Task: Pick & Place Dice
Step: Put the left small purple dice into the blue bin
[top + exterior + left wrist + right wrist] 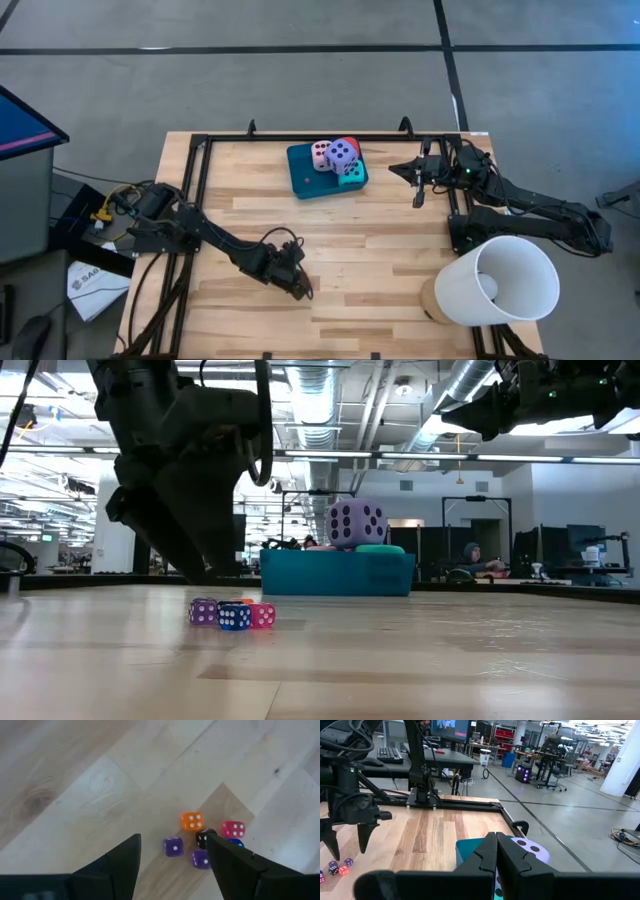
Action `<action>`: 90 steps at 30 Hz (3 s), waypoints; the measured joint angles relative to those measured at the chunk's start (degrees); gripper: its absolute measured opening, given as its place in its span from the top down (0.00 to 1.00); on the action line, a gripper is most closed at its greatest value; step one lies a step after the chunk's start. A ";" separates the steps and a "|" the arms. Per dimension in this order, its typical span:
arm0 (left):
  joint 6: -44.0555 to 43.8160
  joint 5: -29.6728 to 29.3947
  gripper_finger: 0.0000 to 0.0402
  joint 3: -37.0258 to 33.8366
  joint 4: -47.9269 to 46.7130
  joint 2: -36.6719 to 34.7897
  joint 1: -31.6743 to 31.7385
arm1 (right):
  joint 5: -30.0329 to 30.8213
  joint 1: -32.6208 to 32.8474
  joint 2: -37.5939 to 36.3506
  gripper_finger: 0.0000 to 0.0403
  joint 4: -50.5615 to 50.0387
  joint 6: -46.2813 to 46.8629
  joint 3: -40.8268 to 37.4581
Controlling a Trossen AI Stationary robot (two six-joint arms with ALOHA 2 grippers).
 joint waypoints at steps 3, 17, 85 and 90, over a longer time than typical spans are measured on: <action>0.66 1.35 0.48 -0.02 0.16 0.00 0.00 | 0.00 0.00 0.00 1.00 0.00 0.00 -0.01; 0.40 1.77 0.50 -2.58 3.25 0.00 0.02 | 0.00 0.00 0.00 1.00 -0.03 0.00 -0.02; 16.05 2.68 0.88 -2.60 0.15 -5.84 9.20 | 0.00 0.04 0.00 1.00 -0.92 0.00 -0.07; 20.93 -1.06 0.88 -2.60 -0.35 -12.14 12.54 | 0.00 0.04 0.00 1.00 -0.94 0.00 -0.07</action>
